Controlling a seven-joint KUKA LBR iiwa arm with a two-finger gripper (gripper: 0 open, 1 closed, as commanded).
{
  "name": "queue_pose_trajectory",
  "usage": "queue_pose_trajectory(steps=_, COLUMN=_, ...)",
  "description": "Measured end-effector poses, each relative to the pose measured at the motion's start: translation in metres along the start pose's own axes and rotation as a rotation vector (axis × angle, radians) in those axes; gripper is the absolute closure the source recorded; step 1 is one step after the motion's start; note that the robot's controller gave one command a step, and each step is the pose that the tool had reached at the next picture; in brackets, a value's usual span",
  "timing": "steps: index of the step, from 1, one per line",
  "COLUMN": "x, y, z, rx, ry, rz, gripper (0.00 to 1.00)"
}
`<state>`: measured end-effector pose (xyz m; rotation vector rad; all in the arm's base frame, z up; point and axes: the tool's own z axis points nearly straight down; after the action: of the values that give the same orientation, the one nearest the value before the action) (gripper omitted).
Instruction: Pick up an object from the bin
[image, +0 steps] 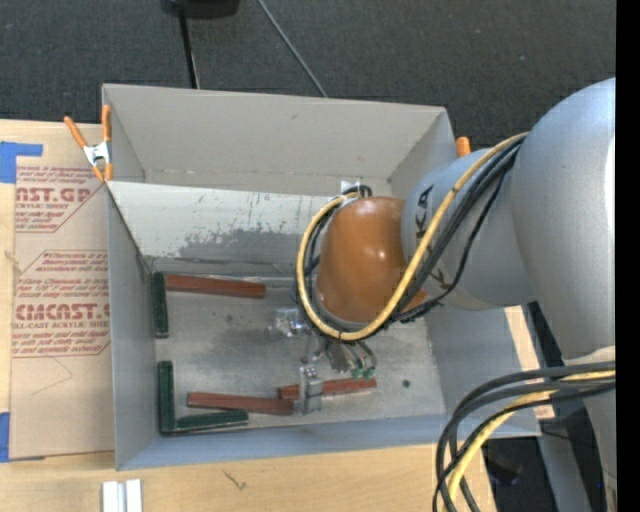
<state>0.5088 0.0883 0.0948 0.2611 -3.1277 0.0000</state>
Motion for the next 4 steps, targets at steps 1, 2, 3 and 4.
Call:
queue_pose_trajectory(steps=1, x=0.023, y=0.006, z=-0.003, rx=0.000, ry=-0.001, rz=0.021, gripper=0.00)
queue_pose_trajectory(steps=2, x=0.034, y=-0.030, z=0.024, rx=-0.001, ry=-0.005, rz=-0.287, gripper=1.00)
queue_pose_trajectory(steps=3, x=0.034, y=-0.030, z=0.024, rx=-0.001, ry=-0.005, rz=-0.287, gripper=1.00)
queue_pose_trajectory(steps=4, x=0.035, y=-0.030, z=0.021, rx=-0.002, ry=0.001, rz=-0.291, gripper=0.00)
